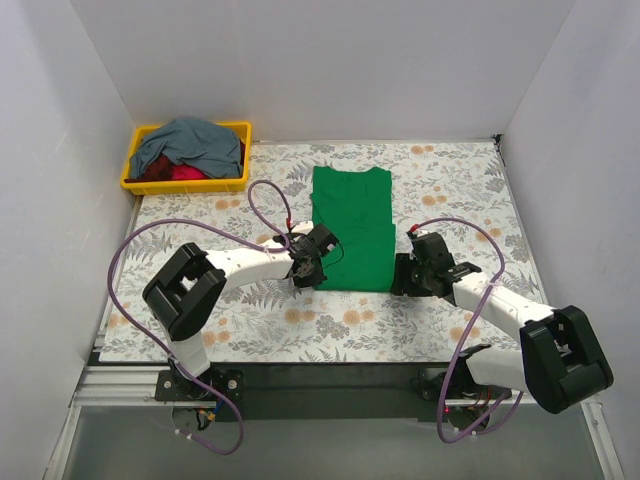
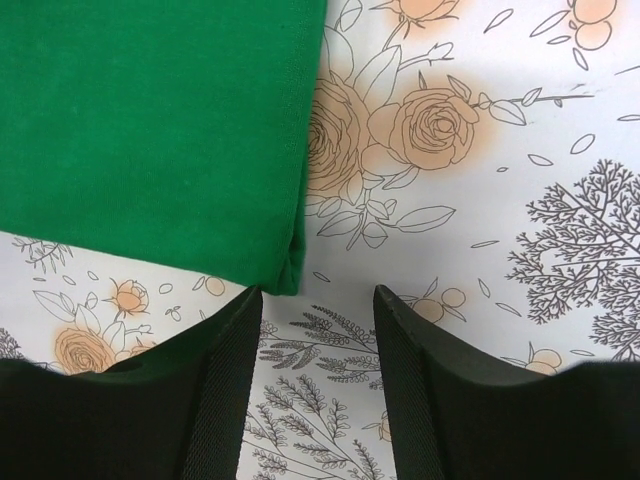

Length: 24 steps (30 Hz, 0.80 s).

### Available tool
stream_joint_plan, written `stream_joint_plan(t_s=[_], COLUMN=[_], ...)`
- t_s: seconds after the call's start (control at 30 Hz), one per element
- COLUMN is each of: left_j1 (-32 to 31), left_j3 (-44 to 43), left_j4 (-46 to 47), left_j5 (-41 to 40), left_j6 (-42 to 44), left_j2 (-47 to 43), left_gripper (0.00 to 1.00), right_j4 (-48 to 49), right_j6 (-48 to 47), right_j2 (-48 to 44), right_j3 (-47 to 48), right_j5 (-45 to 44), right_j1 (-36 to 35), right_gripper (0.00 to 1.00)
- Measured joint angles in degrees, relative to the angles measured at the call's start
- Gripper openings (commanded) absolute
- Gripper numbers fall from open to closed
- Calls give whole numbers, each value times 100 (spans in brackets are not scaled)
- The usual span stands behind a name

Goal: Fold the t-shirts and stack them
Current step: Fold the tshirt

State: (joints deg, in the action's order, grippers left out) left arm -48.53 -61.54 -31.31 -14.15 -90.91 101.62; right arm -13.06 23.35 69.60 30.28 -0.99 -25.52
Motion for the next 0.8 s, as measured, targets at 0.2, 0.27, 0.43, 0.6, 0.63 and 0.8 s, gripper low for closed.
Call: stream_joint_plan(t_s=[0.2,0.27,0.43,0.6,0.63,0.8], left_j1=[-7,-7,-7,-7,-7,-9], left_j3=[39,52,94,146,164,269], left_j4=[48,59,107,162,179,264], left_j5=[0,0,0,0,0,13], left_j6=[-20,-26,-39,-42,-44,-66], left_j2=[-24,-28,-59,-94,-105,-181], left_gripper=[0,0,0,0,0,0], right_j4=[-42,-79,-212,-249,-251,-328], right_j6=[197,234,345,380,385,389], right_j2=[264,387,730,992,1043,1241], right_j3=[197,293,577,780,813,946], right_j5=[-201,-299,-619,-828,-859,-960], right_j1=[-210,-313,-490,-603,-619,-671], right_gripper=[49,48,46,42,41,31])
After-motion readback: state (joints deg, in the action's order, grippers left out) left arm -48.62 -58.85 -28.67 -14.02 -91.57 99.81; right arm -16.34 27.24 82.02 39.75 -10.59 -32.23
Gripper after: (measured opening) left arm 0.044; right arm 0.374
